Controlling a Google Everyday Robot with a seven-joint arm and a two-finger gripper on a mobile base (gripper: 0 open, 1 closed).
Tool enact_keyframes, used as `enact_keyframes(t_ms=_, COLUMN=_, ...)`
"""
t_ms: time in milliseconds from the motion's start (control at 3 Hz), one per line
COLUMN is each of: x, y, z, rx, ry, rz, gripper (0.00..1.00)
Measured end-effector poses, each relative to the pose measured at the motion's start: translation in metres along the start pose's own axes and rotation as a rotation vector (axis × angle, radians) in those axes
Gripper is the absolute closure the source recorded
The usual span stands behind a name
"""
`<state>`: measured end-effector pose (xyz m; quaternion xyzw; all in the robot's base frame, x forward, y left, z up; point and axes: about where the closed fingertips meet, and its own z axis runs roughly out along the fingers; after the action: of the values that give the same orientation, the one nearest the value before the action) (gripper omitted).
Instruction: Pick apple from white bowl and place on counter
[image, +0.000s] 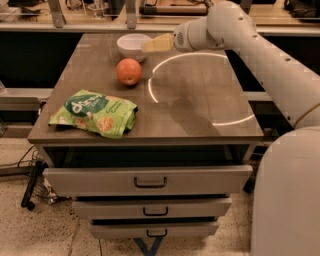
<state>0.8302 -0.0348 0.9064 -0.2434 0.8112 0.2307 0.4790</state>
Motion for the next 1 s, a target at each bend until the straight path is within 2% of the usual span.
enact_keyframes(t_ms=333, x=-0.015, y=-0.024, z=-0.021, rx=0.035, ry=-0.054, rz=0.005, gripper=0.0)
enact_keyframes(t_ms=667, x=-0.056, y=-0.053, z=-0.073, rx=0.099, ry=-0.175, rz=-0.022, gripper=0.0)
enact_keyframes(t_ms=1000, x=-0.092, y=-0.067, z=-0.121, rx=0.163, ry=-0.269, rz=-0.07, gripper=0.0)
